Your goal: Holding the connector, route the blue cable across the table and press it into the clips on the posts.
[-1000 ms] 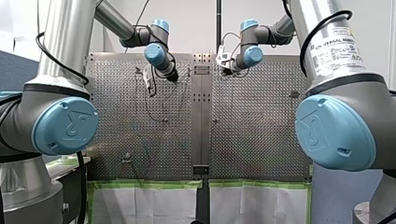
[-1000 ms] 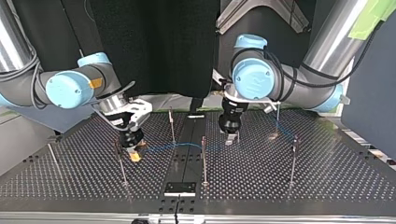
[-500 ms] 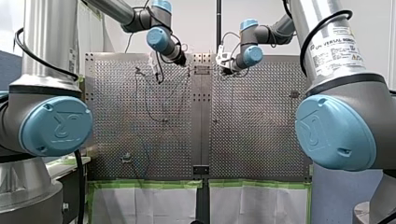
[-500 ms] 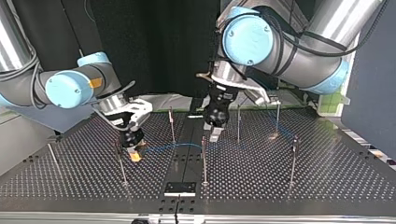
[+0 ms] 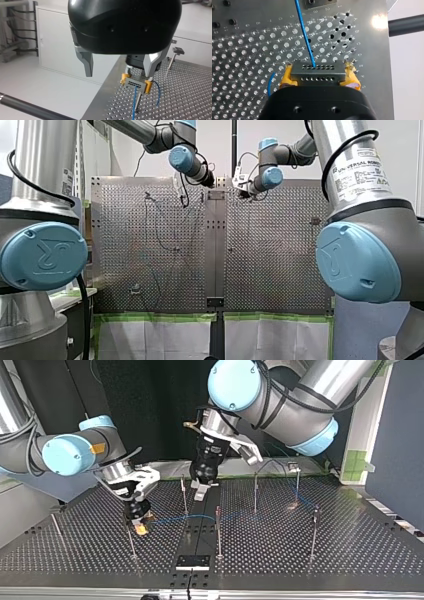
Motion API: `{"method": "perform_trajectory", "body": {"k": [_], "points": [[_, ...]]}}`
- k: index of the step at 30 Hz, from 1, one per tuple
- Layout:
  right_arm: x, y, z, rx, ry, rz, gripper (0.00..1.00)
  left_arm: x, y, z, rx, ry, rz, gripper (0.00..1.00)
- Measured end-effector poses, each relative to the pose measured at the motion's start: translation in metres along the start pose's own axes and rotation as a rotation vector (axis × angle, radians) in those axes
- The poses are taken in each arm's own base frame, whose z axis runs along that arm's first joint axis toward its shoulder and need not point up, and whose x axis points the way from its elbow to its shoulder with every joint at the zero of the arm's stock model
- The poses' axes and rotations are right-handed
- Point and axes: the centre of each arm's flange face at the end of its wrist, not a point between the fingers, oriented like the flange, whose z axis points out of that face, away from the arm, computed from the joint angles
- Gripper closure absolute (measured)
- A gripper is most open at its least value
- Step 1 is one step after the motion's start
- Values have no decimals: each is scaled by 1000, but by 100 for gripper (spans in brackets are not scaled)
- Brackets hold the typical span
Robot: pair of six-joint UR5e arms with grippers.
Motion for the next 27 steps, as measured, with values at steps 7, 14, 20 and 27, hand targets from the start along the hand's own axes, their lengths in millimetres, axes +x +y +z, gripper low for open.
{"method": "perform_trajectory", "body": {"k": [7,14,20,27], "points": [[4,0,-2,-1,5,-1,100,9,-6,19,-49,17,28,0],[5,1,-2,-3,7,-1,100,18,-11,47,-85,15,45,0],[5,2,-2,-4,7,-1,100,27,-11,72,-103,22,51,0],[5,1,-2,-4,7,-1,100,38,-5,101,-164,21,68,0]]}}
